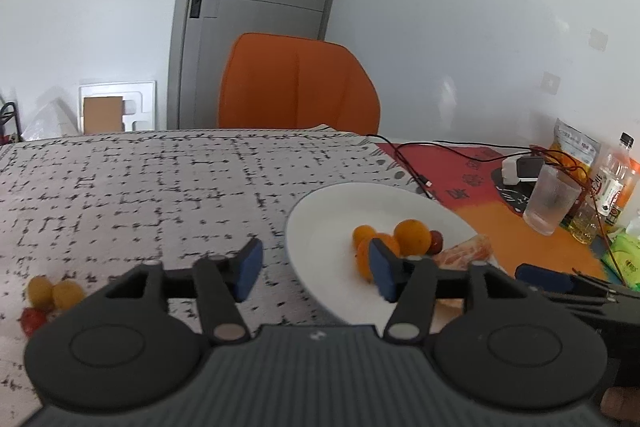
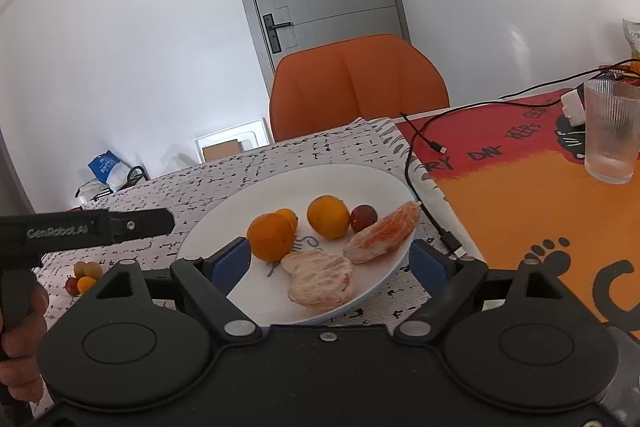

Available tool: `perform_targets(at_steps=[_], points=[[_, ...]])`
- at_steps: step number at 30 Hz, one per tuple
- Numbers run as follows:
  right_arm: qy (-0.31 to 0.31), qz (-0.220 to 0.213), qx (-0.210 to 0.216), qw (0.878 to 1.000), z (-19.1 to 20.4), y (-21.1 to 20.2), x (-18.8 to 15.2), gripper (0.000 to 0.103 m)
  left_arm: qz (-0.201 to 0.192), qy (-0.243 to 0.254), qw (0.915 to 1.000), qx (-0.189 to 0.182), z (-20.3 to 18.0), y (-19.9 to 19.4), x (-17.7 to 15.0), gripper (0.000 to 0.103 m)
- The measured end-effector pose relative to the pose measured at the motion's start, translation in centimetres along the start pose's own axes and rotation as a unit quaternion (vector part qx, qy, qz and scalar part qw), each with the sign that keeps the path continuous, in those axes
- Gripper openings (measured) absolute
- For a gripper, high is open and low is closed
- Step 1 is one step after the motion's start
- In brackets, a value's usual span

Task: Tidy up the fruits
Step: 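Open both tools to drop the orange and pomelo piece onto the plate, then move both open tools back to the remaining fruit pile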

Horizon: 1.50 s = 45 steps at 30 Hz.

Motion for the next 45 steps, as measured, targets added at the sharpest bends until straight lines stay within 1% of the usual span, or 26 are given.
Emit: perform_targets(at_steps=[2, 5, 6, 9, 10, 11, 15, 22, 41, 45], points=[[0.002, 0.0, 0.002, 1.0, 0.2, 0.0, -0.1, 0.088, -0.002, 0.001, 1.0, 0.006, 0.4, -0.5, -0.1, 0.073], [0.002, 0.001, 0.007, 1.0, 0.8, 0.0, -0.2, 0.09, -0.004, -0.001, 0.9999, 0.016, 1.3, -1.2, -0.3, 0.082], [0.002, 0.002, 0.007, 1.0, 0.9, 0.0, -0.3, 0.091, -0.004, -0.001, 0.9998, 0.02, 1.7, -1.4, -0.3, 0.083], [0.002, 0.004, 0.013, 1.0, 1.6, 0.0, -0.3, 0.095, -0.006, 0.004, 0.9997, 0.021, 2.6, -2.3, -0.4, 0.09], [0.002, 0.003, 0.014, 1.0, 1.8, -0.1, -0.2, 0.098, -0.007, 0.007, 0.9997, 0.023, 2.9, -2.6, -0.4, 0.092], [0.001, 0.001, 0.016, 1.0, 2.0, -0.2, -0.2, 0.1, -0.008, 0.009, 0.9995, 0.028, 3.2, -2.9, -0.5, 0.093], [-0.001, -0.001, 0.021, 1.0, 2.8, -0.1, -0.1, 0.103, -0.011, 0.009, 0.999, 0.043, 4.6, -4.0, -0.3, 0.094], [-0.002, 0.0, 0.029, 1.0, 4.0, 0.0, 0.0, 0.103, -0.025, -0.005, 0.9976, 0.064, 6.9, -5.6, 0.0, 0.099], [-0.018, 0.003, 0.067, 0.998, 8.5, 0.5, 0.3, 0.103, -0.035, -0.027, 0.9939, 0.101, 11.8, -8.8, -0.2, 0.099], [-0.023, 0.004, 0.077, 0.997, 9.6, 0.8, 0.2, 0.103, -0.038, -0.041, 0.9929, 0.105, 13.1, -9.6, -0.2, 0.099]])
Point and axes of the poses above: each gripper's, at about its wrist camera, not at the fingertips, and y roughly the way its jaws point, z to its left, x to its top, the point moved 6 cm from there along y, roughly the way its jaws point, and after that the axes turned 6 degrees about -y, right-handed, at the moved point
